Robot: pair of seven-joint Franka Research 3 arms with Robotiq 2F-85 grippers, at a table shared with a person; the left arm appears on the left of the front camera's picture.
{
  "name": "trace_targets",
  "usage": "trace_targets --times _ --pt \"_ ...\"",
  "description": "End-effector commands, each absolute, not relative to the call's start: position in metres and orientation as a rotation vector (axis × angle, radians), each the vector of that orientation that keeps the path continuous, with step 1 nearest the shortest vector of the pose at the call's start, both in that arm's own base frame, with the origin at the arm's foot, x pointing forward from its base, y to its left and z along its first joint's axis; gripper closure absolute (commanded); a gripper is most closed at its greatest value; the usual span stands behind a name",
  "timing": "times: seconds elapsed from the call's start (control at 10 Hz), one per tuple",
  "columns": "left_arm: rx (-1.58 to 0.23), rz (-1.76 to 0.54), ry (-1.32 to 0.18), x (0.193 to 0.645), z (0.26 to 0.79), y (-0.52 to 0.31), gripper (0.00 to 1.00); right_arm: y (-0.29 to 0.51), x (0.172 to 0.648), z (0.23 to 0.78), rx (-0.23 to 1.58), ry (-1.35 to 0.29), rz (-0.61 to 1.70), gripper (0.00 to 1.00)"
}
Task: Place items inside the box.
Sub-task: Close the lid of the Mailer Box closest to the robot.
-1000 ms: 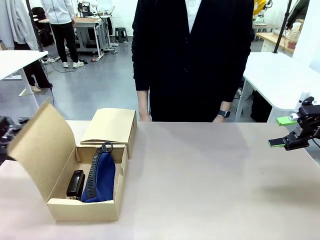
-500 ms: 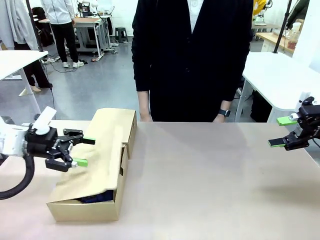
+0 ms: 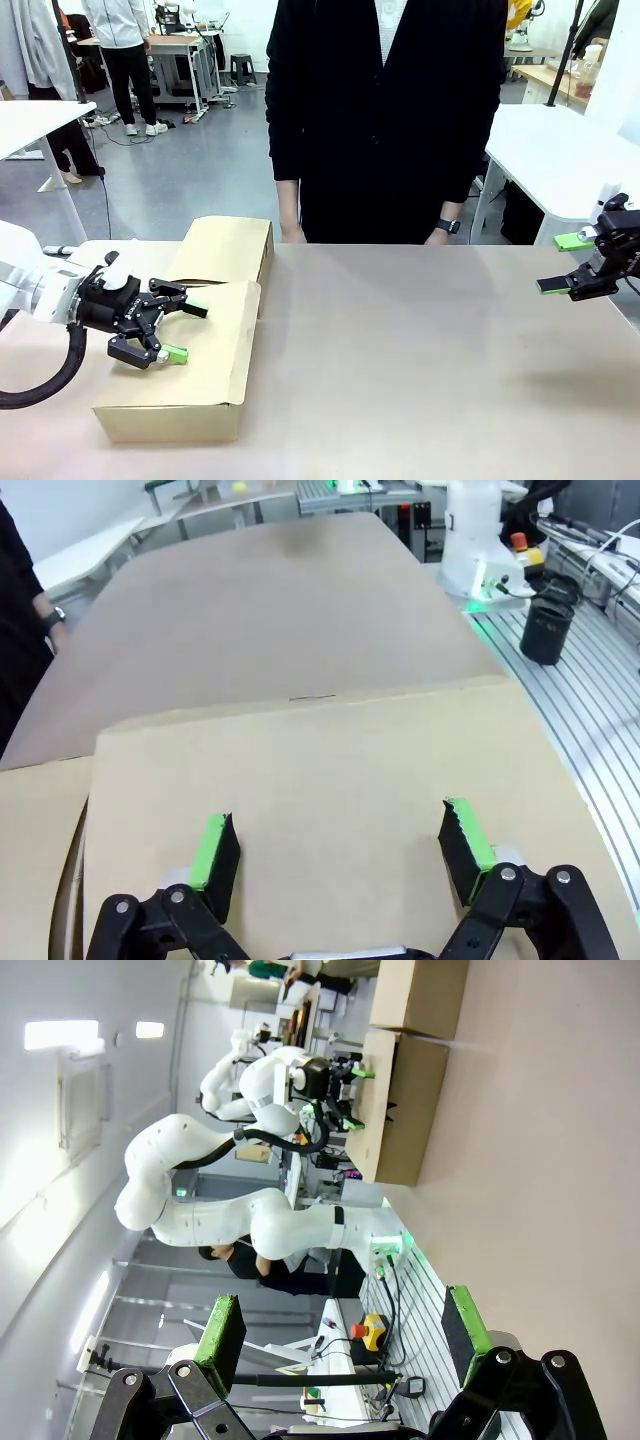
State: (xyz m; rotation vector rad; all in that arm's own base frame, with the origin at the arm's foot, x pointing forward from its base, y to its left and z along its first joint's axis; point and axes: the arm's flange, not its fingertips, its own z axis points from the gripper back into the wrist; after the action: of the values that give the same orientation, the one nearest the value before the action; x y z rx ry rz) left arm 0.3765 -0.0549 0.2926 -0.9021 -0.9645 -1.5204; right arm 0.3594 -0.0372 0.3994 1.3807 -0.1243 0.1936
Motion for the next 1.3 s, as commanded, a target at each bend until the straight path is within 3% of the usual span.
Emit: trace_targets --times 0.0,0.3,0.4,0.6,0.7,0.9,1.0,1.2 --pt "-0.849 -1.551 -0.992 0.338 0.299 -0.049 0.00 -0.038 0.360 0.404 1.400 -0.131 0.189 0.00" --pt "-0.821 -1.311 -1.179 0.334 0.354 0.010 0.00 -0.038 0.360 0.404 1.400 -0.131 0.189 0.00" --pt "-0.847 -1.146 -1.149 0.325 0.374 0.044 0.00 -0.038 0.360 0.404 1.400 -0.131 0.189 0.00" --pt "-0.920 -0.859 -0.956 0.319 0.393 0.094 0.00 -0.038 0.360 0.404 1.400 -0.131 0.189 0.00" --pt "-0.984 -0.644 -0.787 0.322 0.400 0.112 0.00 -0.038 0.360 0.404 1.400 -0.131 0.189 0.00" --pt "-1.169 -0.440 -0.600 0.329 0.402 0.140 0.00 -0.038 0.360 0.404 1.400 -0.131 0.189 0.00" --pt "-1.318 -0.376 -0.520 0.335 0.400 0.146 0.00 -0.038 0.360 0.404 1.400 -0.131 0.189 0.00" --pt "-1.479 -0.226 -0.507 0.344 0.398 0.144 0.00 -0.038 0.360 0.404 1.400 -0.131 0.189 0.00"
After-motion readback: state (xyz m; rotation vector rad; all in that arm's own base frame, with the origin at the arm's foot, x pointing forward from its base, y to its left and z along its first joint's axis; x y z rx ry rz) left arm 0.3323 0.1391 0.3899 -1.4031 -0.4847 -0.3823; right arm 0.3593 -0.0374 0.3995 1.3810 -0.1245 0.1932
